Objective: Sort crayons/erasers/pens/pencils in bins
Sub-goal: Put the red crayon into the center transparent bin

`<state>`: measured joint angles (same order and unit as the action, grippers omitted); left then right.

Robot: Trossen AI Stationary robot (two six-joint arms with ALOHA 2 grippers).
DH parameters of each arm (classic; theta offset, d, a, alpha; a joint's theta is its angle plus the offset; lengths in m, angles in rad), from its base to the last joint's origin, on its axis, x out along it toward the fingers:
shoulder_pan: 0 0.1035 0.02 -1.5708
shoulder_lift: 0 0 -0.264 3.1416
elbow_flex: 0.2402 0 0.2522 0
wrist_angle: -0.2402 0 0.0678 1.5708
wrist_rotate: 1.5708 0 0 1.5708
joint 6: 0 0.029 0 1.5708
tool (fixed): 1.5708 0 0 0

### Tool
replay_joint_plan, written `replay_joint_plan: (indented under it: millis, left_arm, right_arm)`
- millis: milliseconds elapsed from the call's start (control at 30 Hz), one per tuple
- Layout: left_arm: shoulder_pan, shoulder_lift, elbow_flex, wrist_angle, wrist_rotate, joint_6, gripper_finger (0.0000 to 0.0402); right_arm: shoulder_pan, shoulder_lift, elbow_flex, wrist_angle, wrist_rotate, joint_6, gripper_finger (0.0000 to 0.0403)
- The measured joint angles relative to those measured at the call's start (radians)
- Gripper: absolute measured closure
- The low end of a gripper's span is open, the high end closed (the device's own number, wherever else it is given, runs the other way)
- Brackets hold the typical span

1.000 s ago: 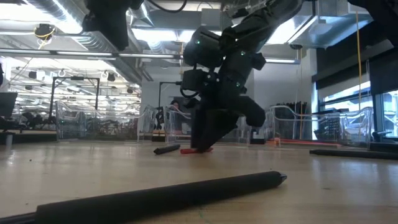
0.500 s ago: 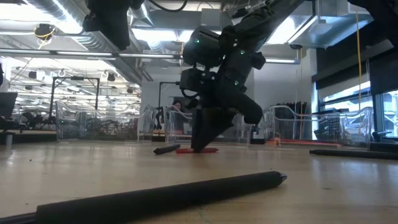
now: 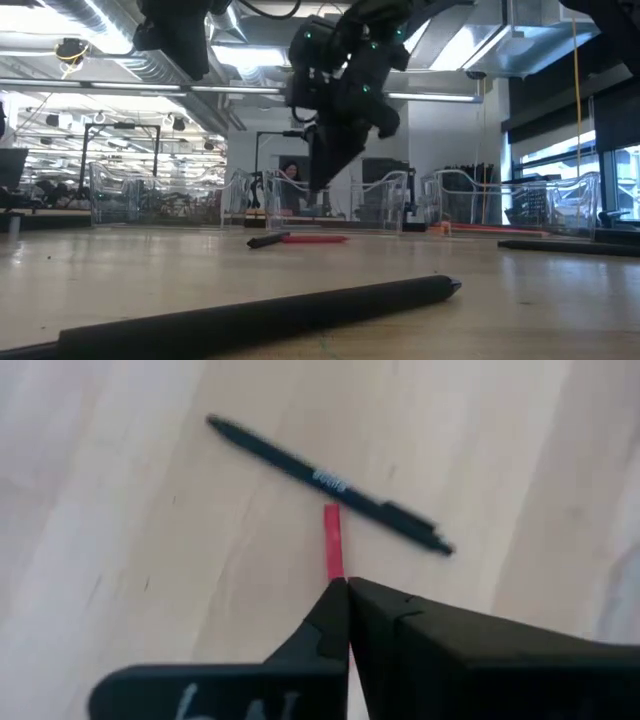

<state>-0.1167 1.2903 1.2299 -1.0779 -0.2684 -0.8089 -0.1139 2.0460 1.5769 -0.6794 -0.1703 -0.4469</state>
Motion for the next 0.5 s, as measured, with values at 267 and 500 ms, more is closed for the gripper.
replay_joint_plan:
  millis: [267,500]
  left_arm:
    - [-0.019,0.0,0.0,0.0,-0.002,0.0,0.0324]
    - [-0.024,0.0,0.0,0.003,-0.003,-0.002,0.0324]
  right_arm:
    - [-0.006,-0.001,0.075,-0.112,0.065,0.075,0.0398]
    - [-0.007,0.008,0.068,-0.11,0.091,0.068,0.036]
